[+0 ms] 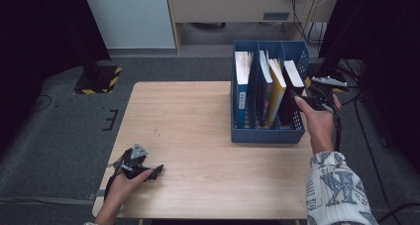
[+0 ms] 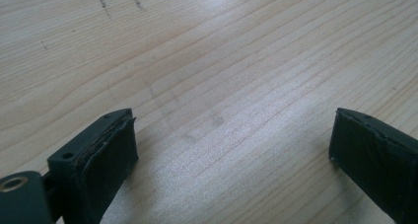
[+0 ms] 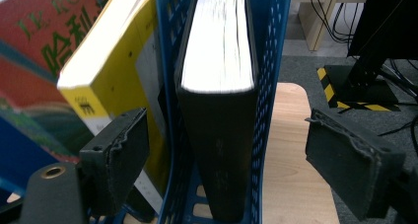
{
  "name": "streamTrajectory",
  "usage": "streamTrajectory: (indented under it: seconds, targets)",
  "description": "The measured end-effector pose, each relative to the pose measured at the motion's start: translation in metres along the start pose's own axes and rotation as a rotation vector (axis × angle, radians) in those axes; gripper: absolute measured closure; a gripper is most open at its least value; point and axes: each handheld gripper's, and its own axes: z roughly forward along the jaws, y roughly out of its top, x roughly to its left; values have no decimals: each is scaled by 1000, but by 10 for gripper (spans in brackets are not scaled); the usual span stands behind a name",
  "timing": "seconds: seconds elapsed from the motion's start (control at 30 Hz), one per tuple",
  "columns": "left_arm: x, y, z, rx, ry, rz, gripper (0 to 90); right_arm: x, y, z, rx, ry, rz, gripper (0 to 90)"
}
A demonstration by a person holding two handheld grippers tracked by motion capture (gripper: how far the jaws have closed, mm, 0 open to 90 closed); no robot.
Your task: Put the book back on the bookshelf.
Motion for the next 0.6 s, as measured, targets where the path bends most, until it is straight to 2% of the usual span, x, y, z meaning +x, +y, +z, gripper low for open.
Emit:
streamTrajectory:
  seconds: [0.6]
  targets:
    - [0, 0, 0, 0, -1, 0, 34, -1, -29, -9, 4, 33, 17, 124]
